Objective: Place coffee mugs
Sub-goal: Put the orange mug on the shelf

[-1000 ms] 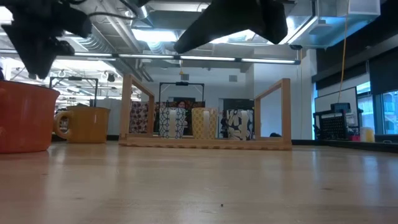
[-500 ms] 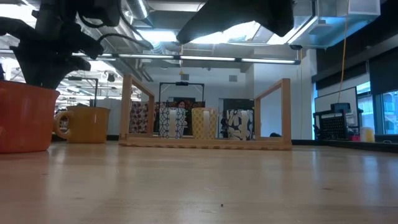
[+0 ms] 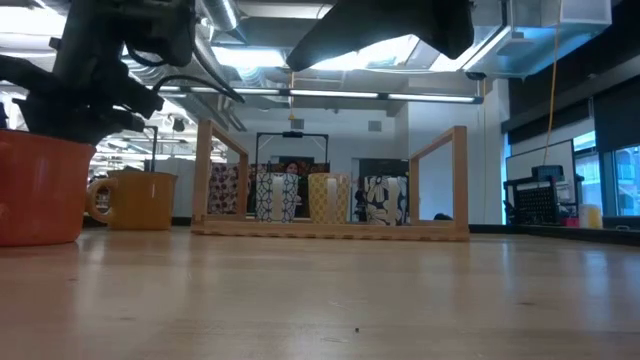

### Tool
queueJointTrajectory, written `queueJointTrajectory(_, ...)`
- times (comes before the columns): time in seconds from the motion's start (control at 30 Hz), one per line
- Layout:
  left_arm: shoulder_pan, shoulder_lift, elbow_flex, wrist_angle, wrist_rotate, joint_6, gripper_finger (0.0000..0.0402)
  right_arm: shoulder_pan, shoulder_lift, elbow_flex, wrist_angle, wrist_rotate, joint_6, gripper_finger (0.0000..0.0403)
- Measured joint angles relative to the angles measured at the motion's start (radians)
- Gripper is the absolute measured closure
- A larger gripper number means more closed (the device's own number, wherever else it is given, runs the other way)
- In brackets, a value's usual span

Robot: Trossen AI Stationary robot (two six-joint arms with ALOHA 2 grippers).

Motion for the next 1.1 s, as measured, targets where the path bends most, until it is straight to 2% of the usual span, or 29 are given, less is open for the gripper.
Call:
queueJointTrajectory(0.23, 0.001, -0.004, 0.005, 0.016, 0.028, 0.058, 0.0375, 0.000, 0.000, 0.000, -0.007, 0.026, 0.001, 0.0174)
queueJointTrajectory(0.53, -0.007, -0.002, 0.028, 0.008, 0.044, 0.074, 0.0378, 0.000, -0.007, 0.000, -0.011, 0.037, 0.002, 0.0174)
queueJointTrajectory(0.7, -0.030, -0.008, 0.143, -0.032, -0.047, 0.052, 0.0385, -0.017, -0.073, 0.000, -0.086, 0.087, -0.007, 0.0174)
queueJointTrajectory(0.83, -0.046, -0.009, 0.245, -0.043, 0.005, 0.053, 0.0385, -0.051, -0.140, 0.000, -0.217, 0.114, -0.002, 0.0174)
queueJointTrajectory(1.0, -0.042, -0.009, 0.359, -0.020, -0.023, 0.067, 0.0385, -0.094, -0.213, 0.000, -0.349, 0.122, 0.006, 0.0174)
queueJointTrajectory(1.1, -0.043, -0.007, 0.413, -0.005, -0.001, 0.088, 0.0385, -0.120, -0.251, 0.000, -0.427, 0.138, 0.007, 0.0174)
